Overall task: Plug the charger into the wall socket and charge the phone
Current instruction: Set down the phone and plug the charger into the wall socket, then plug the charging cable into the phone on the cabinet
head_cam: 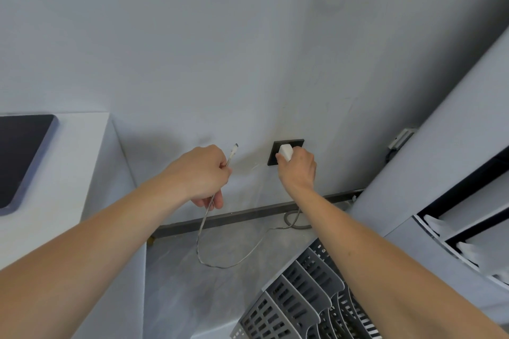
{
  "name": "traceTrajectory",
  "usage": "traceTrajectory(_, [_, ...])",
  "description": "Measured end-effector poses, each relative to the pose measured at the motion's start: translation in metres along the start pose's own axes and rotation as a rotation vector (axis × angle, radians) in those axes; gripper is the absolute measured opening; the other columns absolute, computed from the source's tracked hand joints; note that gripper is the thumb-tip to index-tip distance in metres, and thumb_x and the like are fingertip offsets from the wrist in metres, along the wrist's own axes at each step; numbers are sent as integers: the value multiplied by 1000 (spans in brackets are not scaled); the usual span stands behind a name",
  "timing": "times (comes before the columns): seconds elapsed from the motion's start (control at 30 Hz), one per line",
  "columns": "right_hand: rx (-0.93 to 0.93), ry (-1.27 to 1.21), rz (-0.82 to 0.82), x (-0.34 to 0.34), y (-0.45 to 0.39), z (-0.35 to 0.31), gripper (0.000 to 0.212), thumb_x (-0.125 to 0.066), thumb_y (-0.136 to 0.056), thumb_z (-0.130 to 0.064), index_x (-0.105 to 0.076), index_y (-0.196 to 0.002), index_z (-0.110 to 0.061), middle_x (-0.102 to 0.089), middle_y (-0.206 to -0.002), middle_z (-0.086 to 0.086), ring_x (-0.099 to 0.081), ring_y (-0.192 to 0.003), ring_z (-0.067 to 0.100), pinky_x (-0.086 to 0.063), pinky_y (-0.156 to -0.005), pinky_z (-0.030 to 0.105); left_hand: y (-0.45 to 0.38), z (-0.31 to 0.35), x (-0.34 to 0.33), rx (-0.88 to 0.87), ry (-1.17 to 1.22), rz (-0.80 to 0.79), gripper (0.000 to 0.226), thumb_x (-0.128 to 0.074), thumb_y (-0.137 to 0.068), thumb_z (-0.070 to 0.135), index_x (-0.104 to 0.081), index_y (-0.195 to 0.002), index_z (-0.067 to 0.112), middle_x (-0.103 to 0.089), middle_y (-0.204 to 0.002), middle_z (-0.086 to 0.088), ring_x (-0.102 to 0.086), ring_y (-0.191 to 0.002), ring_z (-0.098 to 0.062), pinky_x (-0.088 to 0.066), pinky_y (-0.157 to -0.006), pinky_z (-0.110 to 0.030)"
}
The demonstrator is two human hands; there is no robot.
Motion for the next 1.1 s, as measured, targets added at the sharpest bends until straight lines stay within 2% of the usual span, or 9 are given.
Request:
traceTrajectory(0.33, [-7, 2, 22, 1, 3, -1, 37, -69, -100, -37, -68, -104, 0, -73, -106, 19, -70, -95, 35, -39, -68, 31, -2, -1, 5, -9, 13, 33, 28, -43, -107, 21, -63, -94, 6, -78, -58, -3, -78, -55, -22, -55, -44, -23])
traceTrajectory(0.57, [-43, 12, -107, 1, 7, 1, 51, -75, -94, -44, -62, -121, -2, -67, -121, 18, -64, -112, 36, -47, -76, 36, -2, -2, 12, -24, 45, 67, 29, -45, -107, 24, -63, -95, 5, -79, -58, -3, -74, -47, -15, -53, -41, -21])
traceTrajectory(0.67, [67, 53, 43, 29, 25, -15, 52, -74, -93, -38, -60, -132, -6, -59, -132, 14, -53, -125, 32, -50, -96, 44, -2, 0, 14, -45, 55, 78, 30, -47, -108, 25, -63, -92, 6, -79, -59, -3, -73, -47, -14, -53, -41, -20])
traceTrajectory(0.73, [148, -69, 149, 51, 39, -34, 30, -71, -96, -31, -67, -118, -10, -63, -117, 8, -59, -111, 25, -53, -93, 44, 0, 3, 15, -64, 63, 88, 30, -47, -108, 26, -63, -90, 8, -79, -59, -3, -73, -46, -12, -52, -40, -20])
traceTrajectory(0.77, [108, -228, 112, 54, 44, -39, 19, -69, -98, -30, -70, -106, -13, -66, -104, 2, -62, -99, 19, -56, -88, 42, 2, 5, 16, -76, 67, 96, 31, -47, -108, 26, -63, -89, 9, -79, -59, -3, -73, -46, -12, -52, -40, -20])
traceTrajectory(0.83, [-90, -555, -126, 40, 58, -52, 23, -67, -100, -35, -72, -89, -15, -71, -86, -2, -66, -79, 13, -56, -75, 36, 8, 10, 17, -106, 59, 114, 32, -47, -109, 27, -63, -88, 10, -79, -60, -3, -73, -47, -12, -53, -42, -22])
traceTrajectory(0.93, [-209, -731, -408, 27, 92, -90, 34, -68, -99, -43, -78, -94, -11, -79, -88, 3, -73, -80, 15, -56, -69, 31, 25, 19, 17, -159, -6, 138, 34, -47, -109, 28, -66, -88, 9, -79, -59, -2, -75, -50, -14, -61, -49, -30])
traceTrajectory(1.0, [-203, -753, -432, 33, 111, -112, 33, -71, -98, -38, -79, -97, -6, -80, -91, 8, -75, -79, 17, -57, -68, 30, 41, 23, 20, -203, -59, 173, 34, -47, -108, 26, -66, -87, 8, -78, -57, 0, -75, -51, -16, -63, -55, -34])
traceTrajectory(1.1, [-193, -765, -433, 47, 133, -135, 29, -71, -99, -26, -78, -102, 1, -82, -99, 17, -75, -81, 21, -57, -72, 31, 69, 24, 32, -264, -86, 275, 34, -47, -107, 31, -63, -82, 16, -76, -54, 6, -69, -46, -5, -58, -57, -31])
Point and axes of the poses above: each hand's wrist, its own y-axis away from the middle knuckle, its own x-axis out of the back of the hand, z = x × y, the point moved 10 cm from there along -y, towards the middle knuckle
